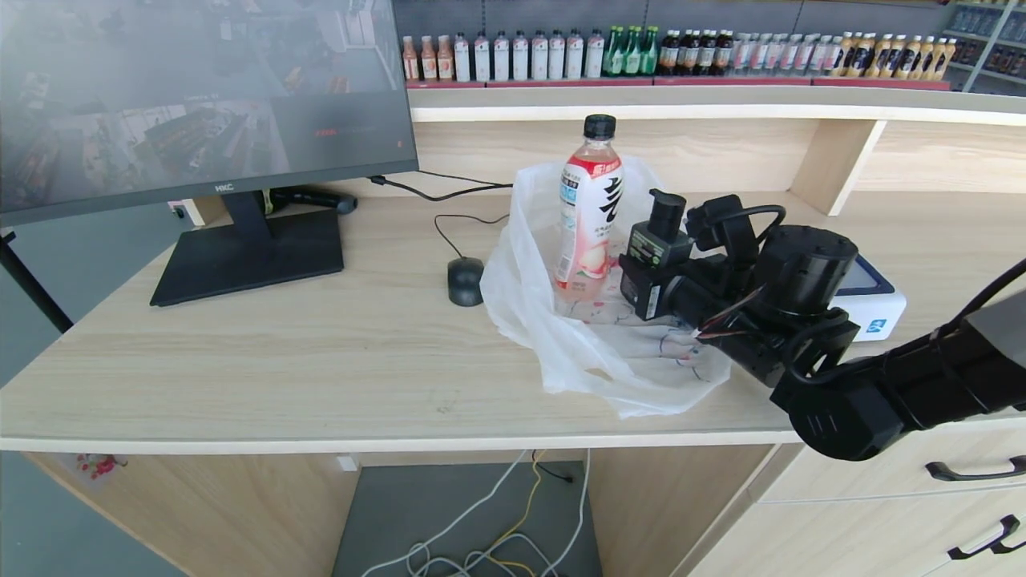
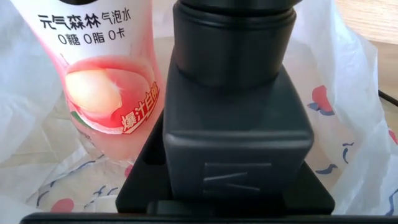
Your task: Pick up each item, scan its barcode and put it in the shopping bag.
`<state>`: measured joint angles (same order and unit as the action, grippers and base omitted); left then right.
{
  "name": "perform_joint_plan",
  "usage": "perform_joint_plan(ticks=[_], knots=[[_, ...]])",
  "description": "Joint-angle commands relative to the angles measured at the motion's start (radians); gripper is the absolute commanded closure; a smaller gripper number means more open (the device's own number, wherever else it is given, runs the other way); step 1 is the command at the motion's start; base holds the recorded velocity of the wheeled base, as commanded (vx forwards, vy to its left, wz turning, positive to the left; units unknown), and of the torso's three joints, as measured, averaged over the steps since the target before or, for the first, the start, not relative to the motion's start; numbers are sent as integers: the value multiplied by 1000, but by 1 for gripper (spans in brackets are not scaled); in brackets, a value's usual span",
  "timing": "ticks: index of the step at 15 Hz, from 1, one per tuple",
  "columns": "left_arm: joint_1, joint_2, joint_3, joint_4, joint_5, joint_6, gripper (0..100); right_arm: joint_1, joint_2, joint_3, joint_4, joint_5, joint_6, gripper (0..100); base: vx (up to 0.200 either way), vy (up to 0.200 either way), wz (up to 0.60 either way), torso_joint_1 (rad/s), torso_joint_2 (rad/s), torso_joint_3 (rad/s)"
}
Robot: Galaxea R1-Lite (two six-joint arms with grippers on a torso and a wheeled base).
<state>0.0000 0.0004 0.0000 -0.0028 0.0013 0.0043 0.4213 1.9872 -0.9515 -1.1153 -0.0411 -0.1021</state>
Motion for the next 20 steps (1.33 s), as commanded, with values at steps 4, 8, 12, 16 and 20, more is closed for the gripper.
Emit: perform_joint_plan(ticks=[4, 8, 12, 16, 20], knots=[[0, 0, 0, 0, 0, 0, 0, 4, 33, 13, -12, 0, -2, 100, 0, 0, 0, 0, 0, 0], [0, 0, 0, 0, 0, 0, 0, 4, 41, 48, -47, 1, -7, 100, 0, 0, 0, 0, 0, 0], [0, 0, 0, 0, 0, 0, 0, 4, 45, 71, -75, 4, -31, 100, 0, 0, 0, 0, 0, 0], [0, 0, 0, 0, 0, 0, 0, 5, 54, 65, -89, 6, -31, 100, 0, 0, 0, 0, 0, 0], [0, 0, 0, 0, 0, 0, 0, 4, 51, 66, -110, 3, -27, 100, 0, 0, 0, 0, 0, 0]])
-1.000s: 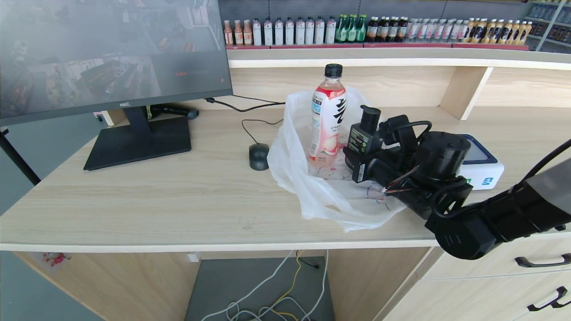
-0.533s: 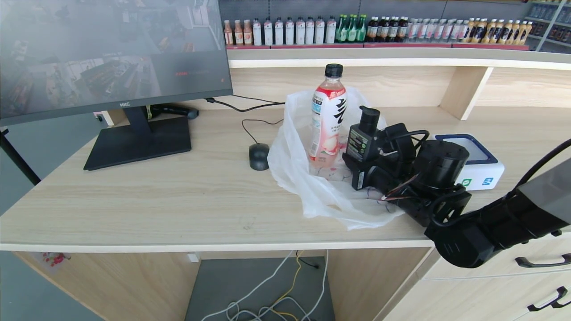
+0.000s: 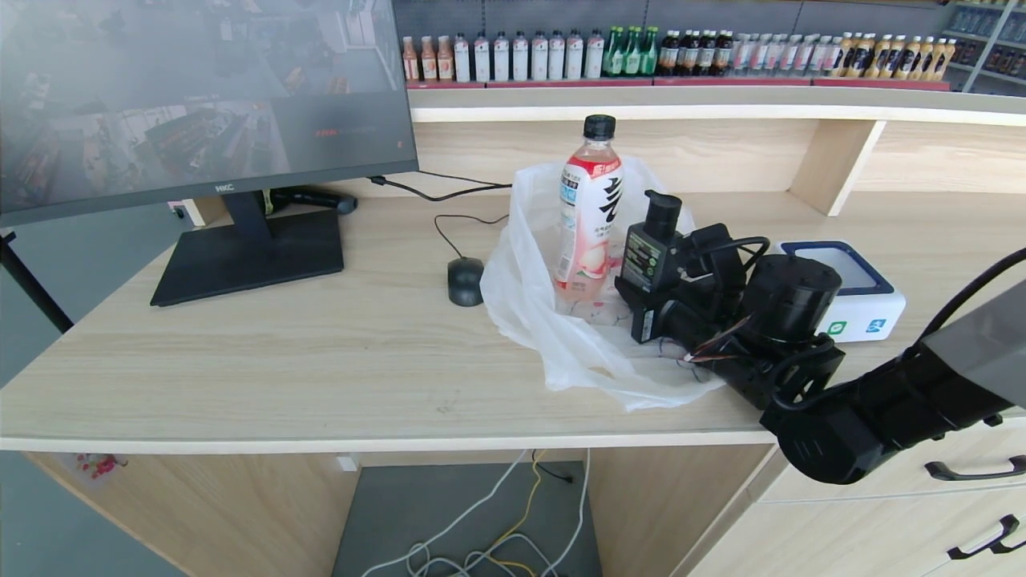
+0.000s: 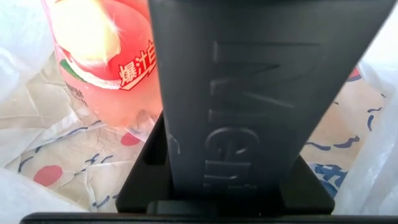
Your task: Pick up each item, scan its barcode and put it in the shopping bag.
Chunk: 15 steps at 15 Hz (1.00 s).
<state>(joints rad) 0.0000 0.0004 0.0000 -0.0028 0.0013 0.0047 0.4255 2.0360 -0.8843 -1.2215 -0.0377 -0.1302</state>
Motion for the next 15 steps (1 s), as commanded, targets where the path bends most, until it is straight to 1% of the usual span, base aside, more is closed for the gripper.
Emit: perform_joint_plan(ticks=[1, 3, 4, 10, 13, 15], knots=[[0, 0, 0, 0, -1, 0, 0, -4, 4, 2, -4, 1, 3, 100, 0, 0, 0, 0, 0, 0], [0, 0, 0, 0, 0, 0, 0, -4, 4, 4, -7, 2, 7, 100, 0, 0, 0, 0, 0, 0], [0, 0, 0, 0, -1, 0, 0, -4, 4, 2, -15, 2, 7, 0, 0, 0, 0, 0, 0, 0], [0, 0, 0, 0, 0, 0, 0, -4, -19, 5, -33, 4, 7, 0, 0, 0, 0, 0, 0, 0], [0, 0, 0, 0, 0, 0, 0, -4, -85, 50, -36, 2, 4, 0, 0, 0, 0, 0, 0, 0], [0, 0, 0, 0, -1, 0, 0, -4, -149, 103, -38, 1, 4, 0, 0, 0, 0, 0, 0, 0]])
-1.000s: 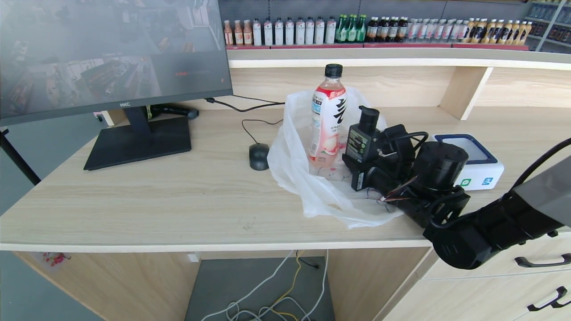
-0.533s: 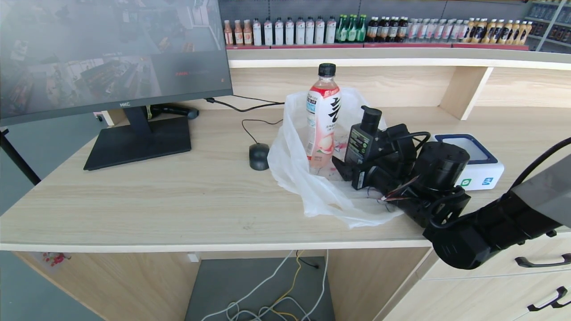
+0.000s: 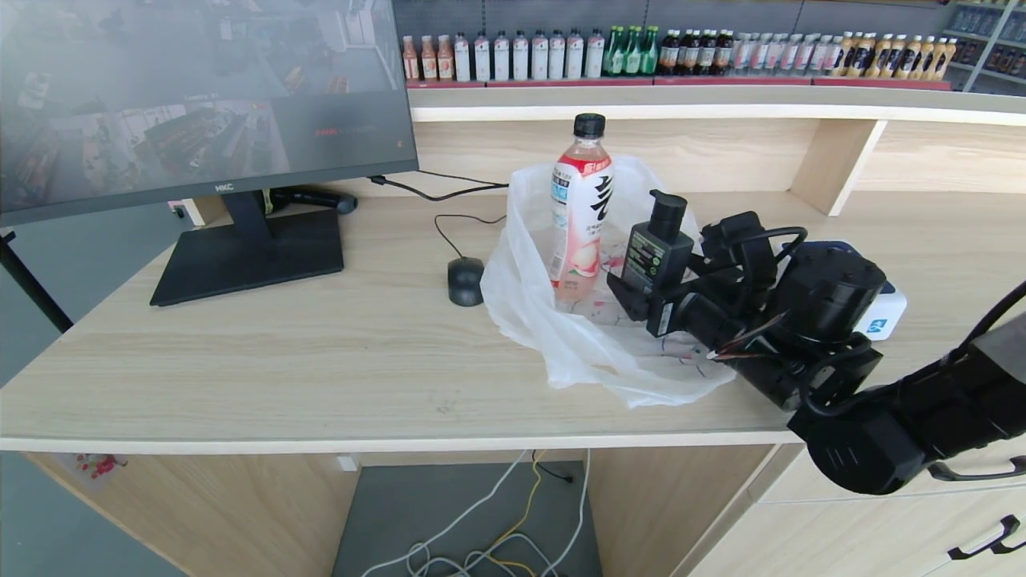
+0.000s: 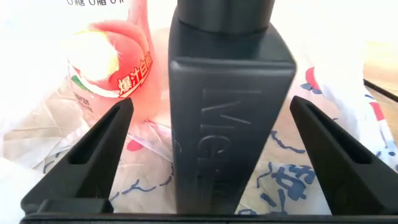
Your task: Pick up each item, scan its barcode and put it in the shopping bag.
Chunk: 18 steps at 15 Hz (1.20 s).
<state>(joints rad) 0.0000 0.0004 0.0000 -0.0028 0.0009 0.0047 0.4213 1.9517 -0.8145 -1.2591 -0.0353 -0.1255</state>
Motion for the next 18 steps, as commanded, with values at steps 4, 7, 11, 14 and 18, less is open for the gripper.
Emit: perform_joint_plan(ticks=[4, 7, 11, 14, 18], knots=[[0, 0, 0, 0, 1, 0, 0, 24, -195, 104, 3, -3, -3, 0, 0, 0, 0, 0, 0, 0], [0, 0, 0, 0, 1, 0, 0, 27, -297, 189, 3, -6, -5, 0, 0, 0, 0, 0, 0, 0], [0, 0, 0, 0, -1, 0, 0, 25, -502, 408, 3, -9, -8, 0, 0, 0, 0, 0, 0, 0], [0, 0, 0, 0, 1, 0, 0, 24, -708, 667, 3, -43, -3, 0, 0, 0, 0, 0, 0, 0], [0, 0, 0, 0, 1, 0, 0, 17, -941, 814, 168, -55, 32, 0, 0, 0, 0, 0, 0, 0]])
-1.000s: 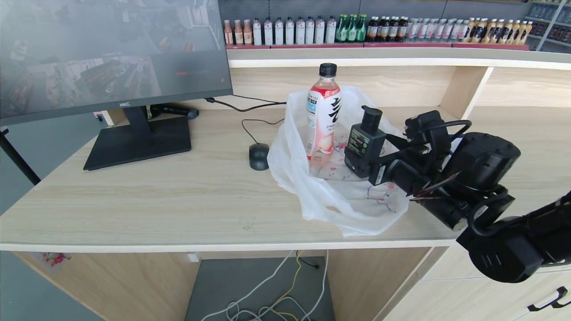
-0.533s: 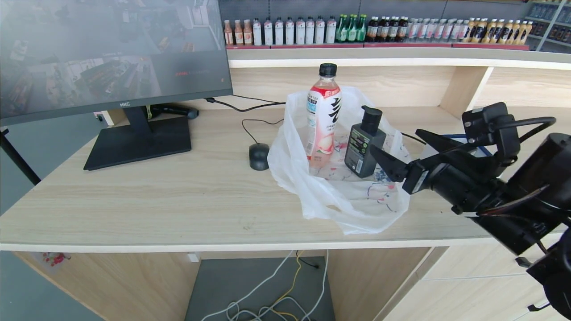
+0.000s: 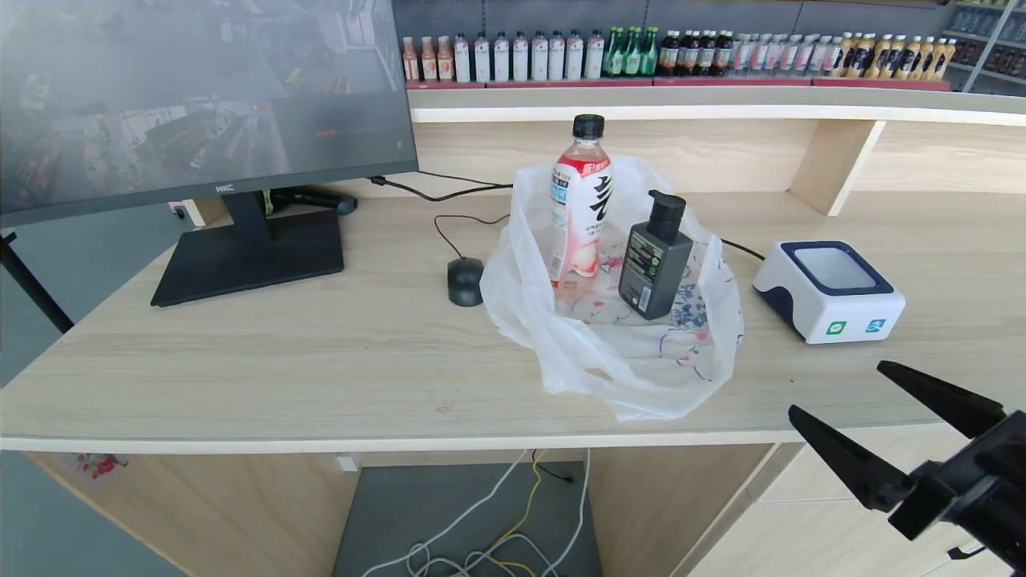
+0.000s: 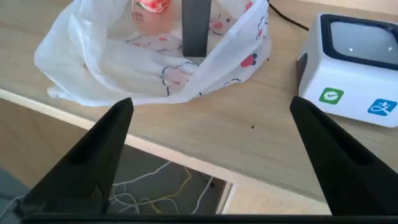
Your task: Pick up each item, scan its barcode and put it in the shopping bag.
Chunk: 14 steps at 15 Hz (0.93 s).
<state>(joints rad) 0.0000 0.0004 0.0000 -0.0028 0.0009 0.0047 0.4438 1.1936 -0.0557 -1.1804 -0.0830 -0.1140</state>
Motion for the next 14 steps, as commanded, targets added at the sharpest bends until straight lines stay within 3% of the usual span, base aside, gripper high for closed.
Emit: perform_joint_plan(ticks=[1, 2, 8, 11, 14], knots=[[0, 0, 0, 0, 1, 0, 0, -4, -256, 56, 189, -8, 25, 0, 0, 0, 0, 0, 0, 0], [0, 0, 0, 0, 1, 1, 0, -4, -322, 56, 272, -8, 27, 0, 0, 0, 0, 0, 0, 0], [0, 0, 0, 0, 1, -2, 0, -7, -1006, 42, 1157, -11, 45, 0, 0, 0, 0, 0, 0, 0], [0, 0, 0, 0, 1, -3, 0, -17, -996, 24, 1197, -14, 70, 0, 0, 0, 0, 0, 0, 0], [0, 0, 0, 0, 1, -3, 0, -126, -967, 24, 1199, -52, 94, 0, 0, 0, 0, 0, 0, 0]])
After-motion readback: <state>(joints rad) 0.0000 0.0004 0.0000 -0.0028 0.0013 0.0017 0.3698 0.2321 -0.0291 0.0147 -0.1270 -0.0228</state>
